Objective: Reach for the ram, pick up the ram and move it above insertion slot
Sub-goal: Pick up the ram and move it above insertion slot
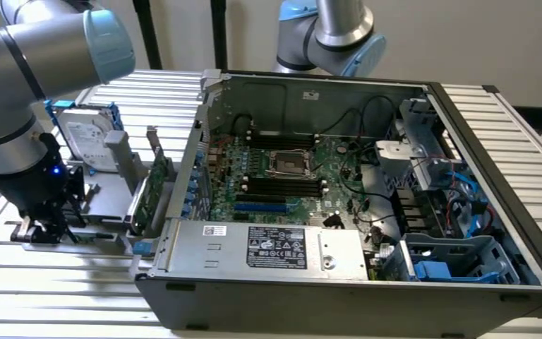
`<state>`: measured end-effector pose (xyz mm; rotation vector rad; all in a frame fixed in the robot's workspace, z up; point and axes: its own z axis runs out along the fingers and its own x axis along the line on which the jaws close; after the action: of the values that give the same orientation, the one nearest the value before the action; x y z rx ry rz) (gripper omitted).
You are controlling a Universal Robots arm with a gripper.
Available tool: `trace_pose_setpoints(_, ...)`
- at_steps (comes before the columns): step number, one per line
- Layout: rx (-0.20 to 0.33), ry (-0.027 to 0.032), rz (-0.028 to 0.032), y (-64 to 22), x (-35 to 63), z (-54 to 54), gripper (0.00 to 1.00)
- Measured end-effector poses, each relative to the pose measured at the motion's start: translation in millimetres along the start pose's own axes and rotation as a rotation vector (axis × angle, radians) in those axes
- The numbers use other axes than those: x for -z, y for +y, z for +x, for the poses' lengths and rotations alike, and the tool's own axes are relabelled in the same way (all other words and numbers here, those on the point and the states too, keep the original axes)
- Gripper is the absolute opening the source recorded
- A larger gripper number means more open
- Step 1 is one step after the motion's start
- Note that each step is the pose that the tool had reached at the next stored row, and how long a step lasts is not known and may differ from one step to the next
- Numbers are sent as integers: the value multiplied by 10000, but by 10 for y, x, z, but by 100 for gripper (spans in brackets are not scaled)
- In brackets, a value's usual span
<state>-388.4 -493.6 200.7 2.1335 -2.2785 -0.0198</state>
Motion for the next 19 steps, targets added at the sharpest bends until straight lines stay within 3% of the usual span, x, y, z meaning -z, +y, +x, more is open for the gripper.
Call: trace_pose_setpoints(19, 335, 39, -3, -27, -48, -2, 36)
